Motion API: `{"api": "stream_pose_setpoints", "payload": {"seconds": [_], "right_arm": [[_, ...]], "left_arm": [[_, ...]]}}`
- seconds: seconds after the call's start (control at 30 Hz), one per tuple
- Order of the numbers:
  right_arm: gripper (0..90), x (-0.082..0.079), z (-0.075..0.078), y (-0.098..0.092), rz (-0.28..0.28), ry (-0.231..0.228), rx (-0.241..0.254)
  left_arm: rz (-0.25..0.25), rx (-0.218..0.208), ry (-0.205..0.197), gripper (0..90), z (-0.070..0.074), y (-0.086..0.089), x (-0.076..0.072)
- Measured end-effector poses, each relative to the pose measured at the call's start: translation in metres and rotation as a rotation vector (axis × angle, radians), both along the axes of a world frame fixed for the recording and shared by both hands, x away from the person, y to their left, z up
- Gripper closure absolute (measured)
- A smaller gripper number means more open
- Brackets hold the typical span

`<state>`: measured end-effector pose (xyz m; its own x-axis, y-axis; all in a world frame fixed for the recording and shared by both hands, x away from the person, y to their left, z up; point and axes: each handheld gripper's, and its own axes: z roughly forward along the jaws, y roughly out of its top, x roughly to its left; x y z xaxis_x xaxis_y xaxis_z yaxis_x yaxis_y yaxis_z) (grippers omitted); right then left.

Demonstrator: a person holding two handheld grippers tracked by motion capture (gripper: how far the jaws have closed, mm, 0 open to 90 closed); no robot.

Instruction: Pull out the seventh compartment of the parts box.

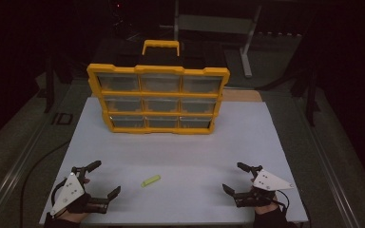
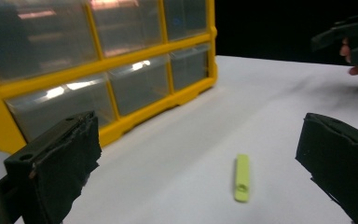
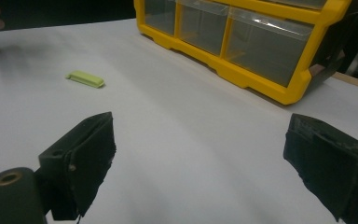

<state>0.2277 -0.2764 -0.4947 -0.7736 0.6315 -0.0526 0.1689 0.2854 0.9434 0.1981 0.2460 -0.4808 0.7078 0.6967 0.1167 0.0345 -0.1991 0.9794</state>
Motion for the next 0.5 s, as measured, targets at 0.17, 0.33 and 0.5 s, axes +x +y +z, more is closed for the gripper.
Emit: {"api": "stream_pose_setpoints", "payload": {"seconds": [0.17, 0.33, 0.5], "right_arm": [[8.9, 0.0, 0.0, 0.002, -0.001, -0.003, -0.012], [8.9, 0.0, 0.0, 0.002, 0.001, -0.005, -0.011], [9.0, 0.0, 0.001, 0.002, 0.005, -0.008, -0.006]], "left_arm": [[0.002, 0.004, -0.028, 0.0, 0.017, 0.003, 0.004], [-0.005, 0.025, -0.051, 0.0, 0.035, 0.005, 0.012], [-0.019, 0.046, -0.078, 0.0, 0.05, 0.003, 0.02]]}}
